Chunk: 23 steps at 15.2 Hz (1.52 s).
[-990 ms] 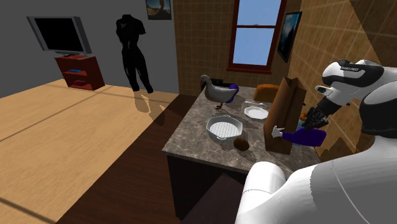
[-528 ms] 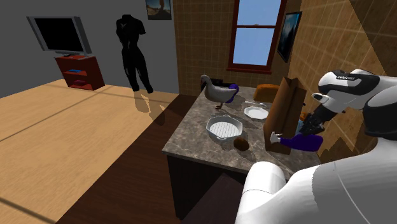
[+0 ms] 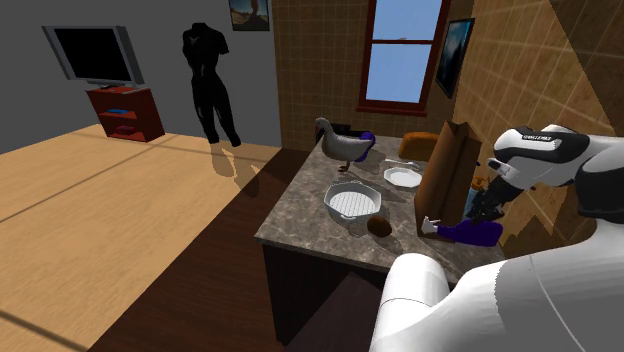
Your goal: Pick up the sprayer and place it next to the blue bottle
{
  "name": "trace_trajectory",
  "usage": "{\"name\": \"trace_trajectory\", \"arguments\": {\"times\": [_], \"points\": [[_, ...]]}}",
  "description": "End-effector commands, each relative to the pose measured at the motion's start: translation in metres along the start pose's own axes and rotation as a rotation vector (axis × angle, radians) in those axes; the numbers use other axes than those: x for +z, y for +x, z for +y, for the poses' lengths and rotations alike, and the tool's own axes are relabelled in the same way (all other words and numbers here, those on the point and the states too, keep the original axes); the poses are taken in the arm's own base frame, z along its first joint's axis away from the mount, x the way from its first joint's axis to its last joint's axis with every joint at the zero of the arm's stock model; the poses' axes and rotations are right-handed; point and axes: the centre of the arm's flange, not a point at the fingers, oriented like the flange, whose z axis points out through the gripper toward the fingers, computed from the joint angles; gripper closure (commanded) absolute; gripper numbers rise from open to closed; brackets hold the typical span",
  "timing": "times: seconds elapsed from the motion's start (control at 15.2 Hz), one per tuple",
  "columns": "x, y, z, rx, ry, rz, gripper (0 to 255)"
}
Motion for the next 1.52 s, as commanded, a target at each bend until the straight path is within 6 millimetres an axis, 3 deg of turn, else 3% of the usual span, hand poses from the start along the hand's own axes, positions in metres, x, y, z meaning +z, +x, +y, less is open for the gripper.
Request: {"name": "trace_trajectory", "arguments": {"times": [0.0, 0.26, 0.79, 0.86, 1.19, 1.45], "points": [[0.010, -0.005, 0.000, 0.000, 0.000, 0.000, 255], [0.034, -0.014, 0.001, 0.000, 0.000, 0.000, 255], [0.034, -0.014, 0.001, 0.000, 0.000, 0.000, 255], [0.034, -0.014, 0.001, 0.000, 0.000, 0.000, 0], [0.034, -0.014, 0.001, 0.000, 0.000, 0.000, 0], [-0.016, -0.014, 0.001, 0.000, 0.000, 0.000, 0]]}}
